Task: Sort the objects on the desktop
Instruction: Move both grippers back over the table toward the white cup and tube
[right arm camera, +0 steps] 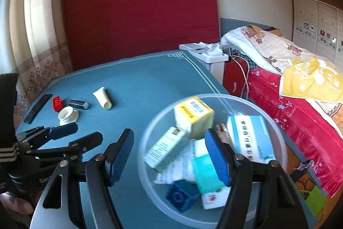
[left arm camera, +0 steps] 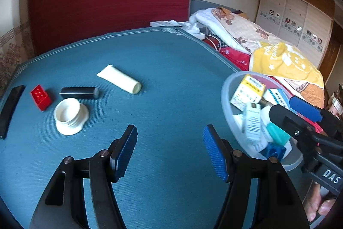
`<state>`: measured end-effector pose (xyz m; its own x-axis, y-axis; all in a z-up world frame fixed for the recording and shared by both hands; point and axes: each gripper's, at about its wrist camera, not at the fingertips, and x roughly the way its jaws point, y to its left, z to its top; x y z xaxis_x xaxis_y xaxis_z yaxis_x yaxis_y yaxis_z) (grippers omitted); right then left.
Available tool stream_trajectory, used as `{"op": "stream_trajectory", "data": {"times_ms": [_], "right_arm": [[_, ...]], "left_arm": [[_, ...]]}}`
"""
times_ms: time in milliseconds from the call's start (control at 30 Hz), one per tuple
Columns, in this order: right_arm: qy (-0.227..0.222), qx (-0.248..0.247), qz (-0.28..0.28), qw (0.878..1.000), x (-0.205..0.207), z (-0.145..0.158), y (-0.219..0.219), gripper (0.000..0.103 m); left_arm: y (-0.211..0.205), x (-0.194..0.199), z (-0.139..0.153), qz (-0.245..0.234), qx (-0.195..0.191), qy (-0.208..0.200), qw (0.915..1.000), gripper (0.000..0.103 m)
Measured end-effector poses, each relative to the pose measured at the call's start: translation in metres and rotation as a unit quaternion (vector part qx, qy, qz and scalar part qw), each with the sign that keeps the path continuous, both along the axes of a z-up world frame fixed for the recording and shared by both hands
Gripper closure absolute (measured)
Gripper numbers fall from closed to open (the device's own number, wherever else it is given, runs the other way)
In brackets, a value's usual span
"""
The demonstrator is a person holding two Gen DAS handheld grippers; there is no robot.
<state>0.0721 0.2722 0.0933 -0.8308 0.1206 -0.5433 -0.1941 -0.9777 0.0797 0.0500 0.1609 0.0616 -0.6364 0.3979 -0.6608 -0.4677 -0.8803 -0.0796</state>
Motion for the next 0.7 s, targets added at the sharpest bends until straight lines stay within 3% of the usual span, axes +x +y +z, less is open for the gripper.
{"op": "stream_trajectory", "data": {"times_ms": [567,700], "right_arm": [[-0.03,-0.017,0.058,0.998,-0.035,-0.017,-0.047,0.028],[-0.041,-0.018,0.066,0.997,-0.04,-0.024,-0.053,0.028]], "left_arm": [[-0.086,-0.054,-0.006,0.118,0.006,-0.004,0.993,0.035],[-0.101,-0.072,-0.011,0.136,0.016,-0.023,0.9904,0.035]]}}
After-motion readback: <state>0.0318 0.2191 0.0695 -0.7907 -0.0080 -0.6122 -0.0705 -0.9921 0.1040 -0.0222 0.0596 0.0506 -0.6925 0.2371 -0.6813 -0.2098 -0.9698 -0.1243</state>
